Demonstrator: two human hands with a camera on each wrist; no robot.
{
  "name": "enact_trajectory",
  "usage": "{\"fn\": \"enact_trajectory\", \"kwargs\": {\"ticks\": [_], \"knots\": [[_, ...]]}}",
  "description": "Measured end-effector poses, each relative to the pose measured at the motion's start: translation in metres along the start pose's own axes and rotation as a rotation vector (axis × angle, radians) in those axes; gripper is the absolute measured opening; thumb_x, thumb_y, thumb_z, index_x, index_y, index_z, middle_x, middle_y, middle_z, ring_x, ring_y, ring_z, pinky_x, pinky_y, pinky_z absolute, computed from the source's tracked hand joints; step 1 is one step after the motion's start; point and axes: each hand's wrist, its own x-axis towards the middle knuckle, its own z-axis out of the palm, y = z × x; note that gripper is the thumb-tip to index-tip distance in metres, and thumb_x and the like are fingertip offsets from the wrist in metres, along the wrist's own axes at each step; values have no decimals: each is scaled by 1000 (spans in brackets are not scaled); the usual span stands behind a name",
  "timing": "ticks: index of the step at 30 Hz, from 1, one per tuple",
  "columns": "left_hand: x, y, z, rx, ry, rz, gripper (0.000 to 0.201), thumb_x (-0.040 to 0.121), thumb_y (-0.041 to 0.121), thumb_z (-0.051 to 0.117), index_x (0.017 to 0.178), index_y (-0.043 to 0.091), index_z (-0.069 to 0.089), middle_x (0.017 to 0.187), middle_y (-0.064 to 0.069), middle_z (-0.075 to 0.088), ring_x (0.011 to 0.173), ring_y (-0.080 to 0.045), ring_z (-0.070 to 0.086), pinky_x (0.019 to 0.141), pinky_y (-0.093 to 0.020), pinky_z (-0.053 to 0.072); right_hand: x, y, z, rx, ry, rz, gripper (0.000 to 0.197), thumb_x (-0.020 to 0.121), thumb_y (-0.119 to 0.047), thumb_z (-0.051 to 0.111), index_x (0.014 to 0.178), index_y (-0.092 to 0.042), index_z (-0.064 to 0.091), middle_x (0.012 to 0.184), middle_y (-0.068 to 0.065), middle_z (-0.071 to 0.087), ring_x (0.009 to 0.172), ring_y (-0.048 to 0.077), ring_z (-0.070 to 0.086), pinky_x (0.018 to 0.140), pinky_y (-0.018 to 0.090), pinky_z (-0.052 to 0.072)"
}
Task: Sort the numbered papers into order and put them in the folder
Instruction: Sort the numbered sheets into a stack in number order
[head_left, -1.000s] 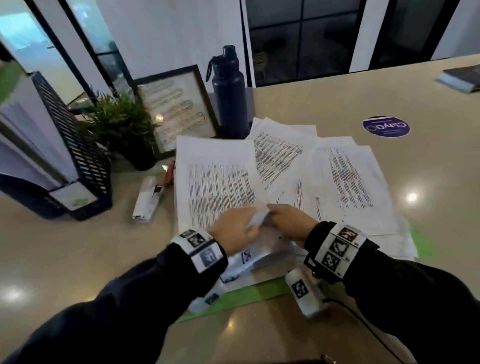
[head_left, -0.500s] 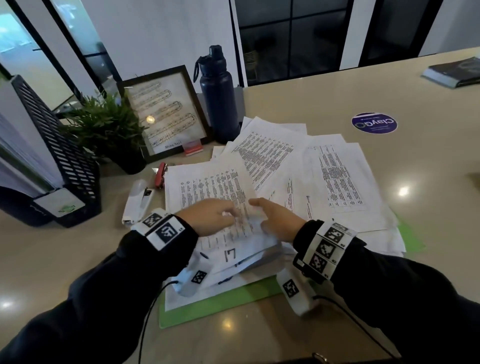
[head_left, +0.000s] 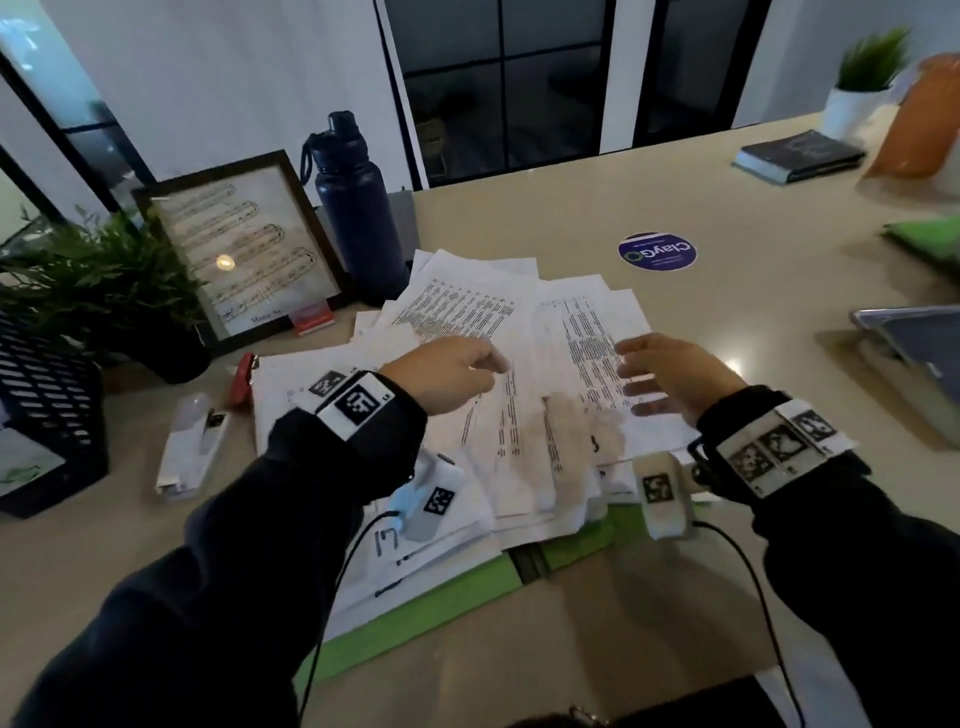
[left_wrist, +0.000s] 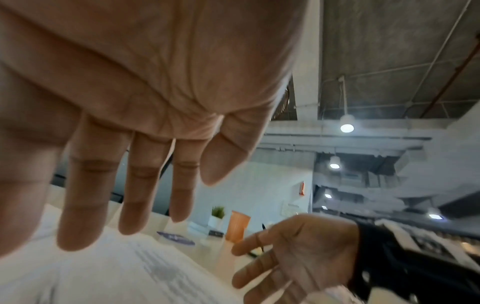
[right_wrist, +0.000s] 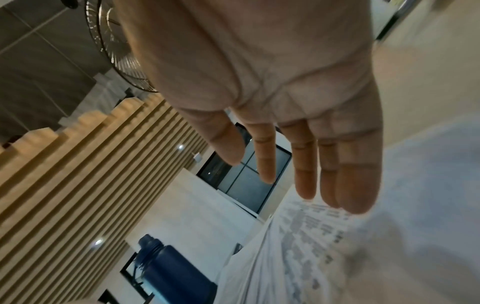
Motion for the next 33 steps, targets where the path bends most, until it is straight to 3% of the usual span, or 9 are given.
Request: {"fn": "enact_trajectory", "kwargs": {"ticks": [5,9,12,16,19,23,25,28,33], "knots": [[32,26,38,257,-190,31,38,91,23,49,129,25,51,138,-3,47,122,-21,48,97,-28,37,-8,21,-32,-16,15,128,16,96,-10,44,101,-12,58,88,9,55,70,23,52,63,33,48],[49,36,76,445,-346,23,49,89,41,52,136,34,43,153,-10,18,131,-31,39,105,-37,35,-12,33,-29,67,-66,168,18,97,-10,43,111,-7,55,88,16,59,69,28,56,65,36,50],[50,41,101,512,-343,41,62,85,54,54,140,33,35,155,-15,4,137,-39,23,108,-44,28,-17,37,-11,145,-223,161,19,97,-11,41,113,-11,51,90,17,61,69,30,60,66,38,51],[60,31,110,456,-272,12,83,78,54,61,146,33,19,158,-10,-7,143,-40,-2,116,-53,13,-18,36,10,313,-388,109,27,97,-15,40,123,-18,47,92,15,62,68,24,64,68,38,52],[60,27,106,473,-246,-12,76,76,37,69,140,25,29,157,-11,-6,142,-41,3,111,-51,24,-12,31,9,134,-190,27,29,96,-13,42,123,-18,49,97,15,65,80,23,61,71,34,49],[55,30,103,442,-216,19,51,86,4,53,130,25,38,158,-11,-8,144,-40,3,111,-51,25,2,33,-18,-87,165,7,33,89,-8,48,120,-14,55,107,12,60,83,21,53,69,33,43],[56,29,101,400,-226,18,50,85,-7,45,123,24,45,158,-10,-8,145,-36,0,113,-50,23,2,36,-32,-56,161,82,28,91,-8,44,118,-13,53,95,9,56,74,21,51,63,33,45],[56,30,100,367,-254,39,44,82,-9,42,109,24,53,158,-8,-3,146,-31,-4,113,-50,24,-4,42,-41,32,83,187,22,96,-10,37,114,-12,50,87,11,52,66,22,50,60,33,48],[52,41,106,406,-374,241,44,83,4,48,117,31,56,159,-1,-5,146,-24,-12,115,-57,5,-7,46,-37,59,126,185,22,96,-12,38,116,-11,48,85,10,48,64,22,48,57,33,48]]}}
